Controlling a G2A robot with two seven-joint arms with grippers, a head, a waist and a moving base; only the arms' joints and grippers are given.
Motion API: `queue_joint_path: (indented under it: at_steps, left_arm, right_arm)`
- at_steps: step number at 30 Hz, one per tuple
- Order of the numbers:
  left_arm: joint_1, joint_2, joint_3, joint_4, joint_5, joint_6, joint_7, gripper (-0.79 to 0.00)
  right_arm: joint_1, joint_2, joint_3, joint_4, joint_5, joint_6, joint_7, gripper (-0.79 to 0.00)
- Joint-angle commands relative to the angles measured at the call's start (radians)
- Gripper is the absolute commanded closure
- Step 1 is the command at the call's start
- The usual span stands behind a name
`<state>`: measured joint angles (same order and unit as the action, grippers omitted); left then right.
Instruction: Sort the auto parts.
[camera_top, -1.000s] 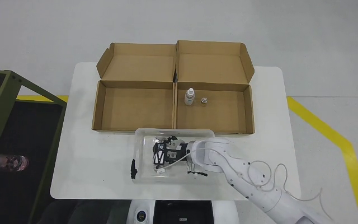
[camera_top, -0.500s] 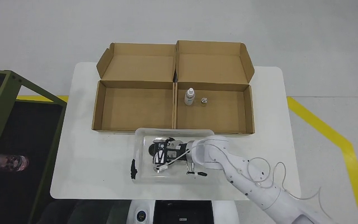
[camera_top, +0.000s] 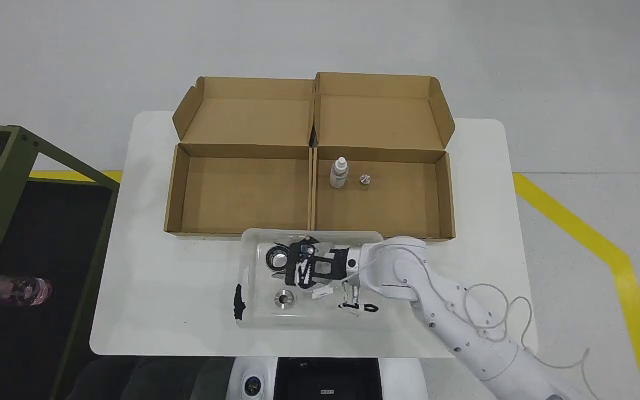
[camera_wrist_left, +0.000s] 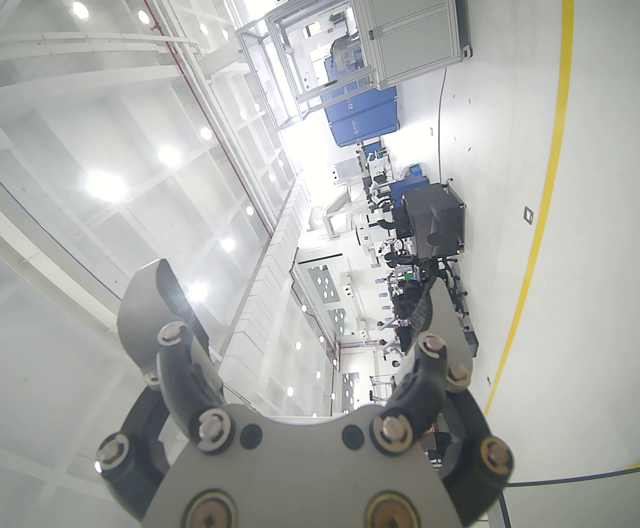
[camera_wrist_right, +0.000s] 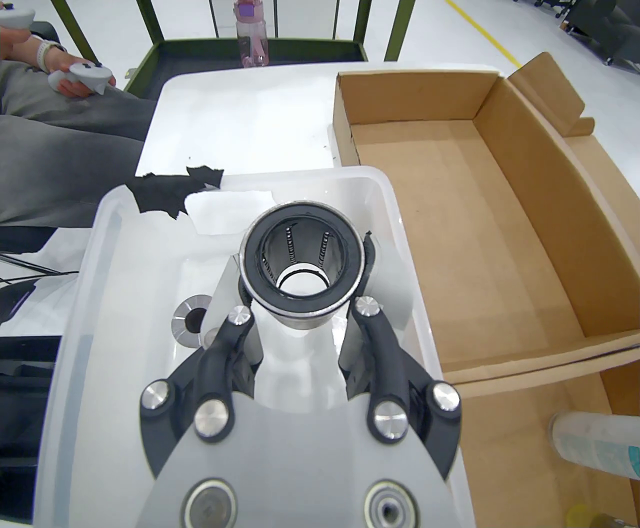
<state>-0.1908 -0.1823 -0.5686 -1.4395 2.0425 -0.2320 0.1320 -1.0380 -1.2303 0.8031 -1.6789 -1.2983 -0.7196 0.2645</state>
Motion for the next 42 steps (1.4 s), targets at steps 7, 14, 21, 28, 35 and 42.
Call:
queue_joint_path:
  at_steps: [7, 14, 21, 28, 35, 42]
  left_arm:
    - [0.0, 0.0, 0.0, 0.0, 0.0, 0.0, 0.0, -0.785]
    - [0.0, 0.0, 0.0, 0.0, 0.0, 0.0, 0.0, -0.785]
    - [0.0, 0.0, 0.0, 0.0, 0.0, 0.0, 0.0, -0.785]
    - [0.0, 0.0, 0.0, 0.0, 0.0, 0.0, 0.0, -0.785]
    - [0.0, 0.0, 0.0, 0.0, 0.0, 0.0, 0.0, -0.785]
    - [0.0, 0.0, 0.0, 0.0, 0.0, 0.0, 0.0, -0.785]
  right_arm:
    - [-0.039, 0.015, 0.063, -0.061, 0.012, 0.009, -0.023, 0.0]
    - [-0.041, 0.015, 0.086, -0.064, 0.036, 0.034, -0.039, 0.0]
    - [0.006, 0.001, 0.076, -0.033, 0.099, 0.059, -0.053, 0.0]
    - [0.085, -0.022, 0.052, 0.023, 0.145, 0.115, -0.046, 0.0]
    - [0.166, -0.052, 0.005, 0.107, 0.139, 0.192, -0.046, 0.0]
    - [0.25, -0.089, -0.04, 0.219, 0.144, 0.257, -0.047, 0.0]
